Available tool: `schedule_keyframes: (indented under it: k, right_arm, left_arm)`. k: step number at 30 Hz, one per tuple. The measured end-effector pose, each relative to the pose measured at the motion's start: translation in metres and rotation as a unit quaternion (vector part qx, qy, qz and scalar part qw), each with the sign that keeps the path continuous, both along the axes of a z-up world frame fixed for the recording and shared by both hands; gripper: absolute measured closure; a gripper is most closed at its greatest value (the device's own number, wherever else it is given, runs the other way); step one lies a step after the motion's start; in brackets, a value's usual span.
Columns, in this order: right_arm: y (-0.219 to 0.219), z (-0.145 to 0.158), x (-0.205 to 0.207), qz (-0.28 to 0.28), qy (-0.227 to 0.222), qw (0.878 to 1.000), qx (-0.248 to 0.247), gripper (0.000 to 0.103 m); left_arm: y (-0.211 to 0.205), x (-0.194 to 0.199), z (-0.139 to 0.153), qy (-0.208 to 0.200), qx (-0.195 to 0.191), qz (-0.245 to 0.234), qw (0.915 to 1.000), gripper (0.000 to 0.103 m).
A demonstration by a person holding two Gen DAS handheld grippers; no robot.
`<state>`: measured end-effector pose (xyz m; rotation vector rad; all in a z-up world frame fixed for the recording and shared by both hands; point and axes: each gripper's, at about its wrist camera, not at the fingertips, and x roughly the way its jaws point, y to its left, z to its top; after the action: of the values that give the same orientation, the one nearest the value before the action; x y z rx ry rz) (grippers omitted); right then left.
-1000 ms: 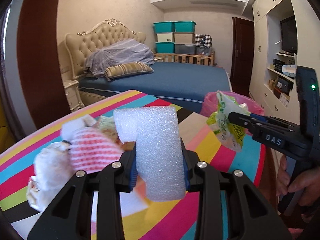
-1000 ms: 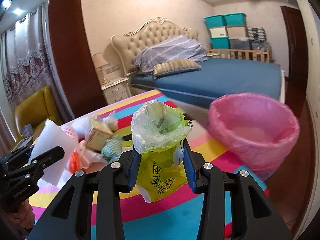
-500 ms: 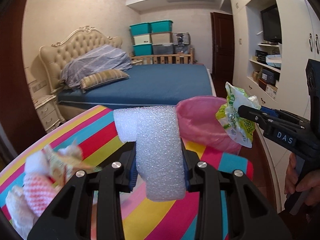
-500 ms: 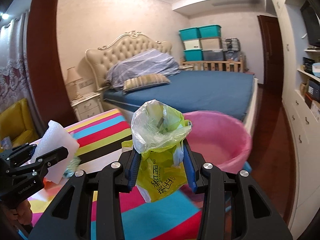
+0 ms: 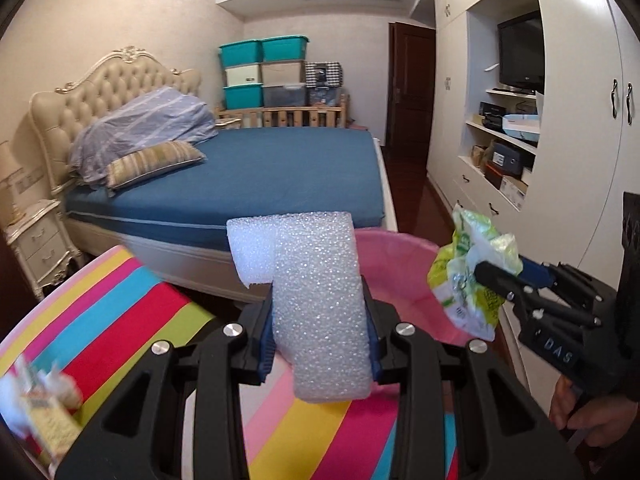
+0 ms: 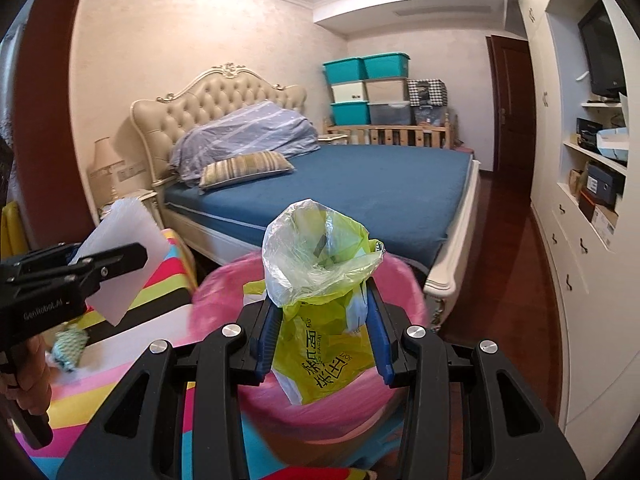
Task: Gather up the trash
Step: 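Carry the bag with the right gripper while the left gripper carries the foam block over the pink wastebasket, then open the right gripper over the wastebasket while the left gripper opens to drop the foam block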
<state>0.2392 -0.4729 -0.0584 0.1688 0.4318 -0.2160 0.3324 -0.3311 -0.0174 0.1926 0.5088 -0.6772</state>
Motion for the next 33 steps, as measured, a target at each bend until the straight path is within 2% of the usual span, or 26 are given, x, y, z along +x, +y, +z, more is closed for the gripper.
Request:
schedule_keyframes:
  k: [4, 6, 7, 8, 9, 10, 12, 14, 18, 22, 24, 30, 33]
  right_arm:
    - [-0.019, -0.007, 0.013, -0.005, 0.009, 1.0, 0.006, 0.063]
    - [-0.025, -0.009, 0.021, -0.003, 0.009, 1.0, 0.001, 0.059]
    - [-0.025, -0.01, 0.023, 0.0, 0.01, 1.0, 0.0, 0.056]
    - [-0.027, -0.013, 0.027, 0.005, 0.015, 1.0, 0.0, 0.051]
    - [-0.025, -0.015, 0.027, 0.005, 0.017, 1.0, -0.001, 0.039]
    - [-0.026, -0.016, 0.026, 0.004, 0.016, 1.0, -0.001, 0.032]
    - [-0.027, -0.018, 0.023, 0.001, 0.014, 1.0, -0.002, 0.03]
    - [-0.026, -0.017, 0.017, -0.003, 0.013, 1.0, -0.006, 0.03]
    - [-0.027, -0.014, -0.003, -0.008, 0.004, 1.0, -0.001, 0.027]
    - [-0.02, -0.009, -0.018, 0.0, -0.001, 1.0, 0.005, 0.027]
    - [-0.01, -0.007, -0.025, 0.01, -0.003, 1.0, 0.007, 0.026]
    - [0.035, -0.002, -0.037, 0.038, -0.009, 0.999, -0.004, 0.026]
    - [0.059, 0.001, -0.037, 0.068, -0.012, 0.998, 0.005, 0.02]
  left_arm:
    - [-0.029, 0.021, -0.008, 0.008, 0.005, -0.012, 0.9999, 0.068]
    - [-0.04, 0.029, -0.012, 0.015, -0.002, -0.021, 0.9997, 0.065]
    - [-0.045, 0.034, -0.014, 0.018, -0.008, -0.026, 0.9995, 0.062]
    - [-0.048, 0.038, -0.015, 0.018, -0.01, -0.024, 0.9995, 0.052]
    - [-0.051, 0.044, -0.017, 0.019, -0.011, -0.017, 0.9996, 0.039]
    - [-0.052, 0.049, -0.019, 0.019, -0.01, -0.008, 0.9997, 0.034]
    - [-0.056, 0.056, -0.021, 0.021, -0.015, -0.005, 0.9996, 0.031]
    - [-0.05, 0.059, -0.02, 0.022, -0.016, -0.007, 0.9996, 0.031]
    - [-0.033, 0.051, -0.013, -0.002, -0.013, 0.011, 0.9998, 0.016]
    - [-0.008, 0.034, -0.005, -0.027, -0.002, 0.042, 0.9987, 0.013]
    - [0.006, 0.019, -0.002, -0.031, -0.001, 0.051, 0.9982, 0.007]
    - [0.056, -0.015, 0.004, -0.043, -0.009, 0.089, 0.995, 0.005]
    - [0.087, -0.031, 0.007, -0.045, -0.016, 0.108, 0.993, 0.005]
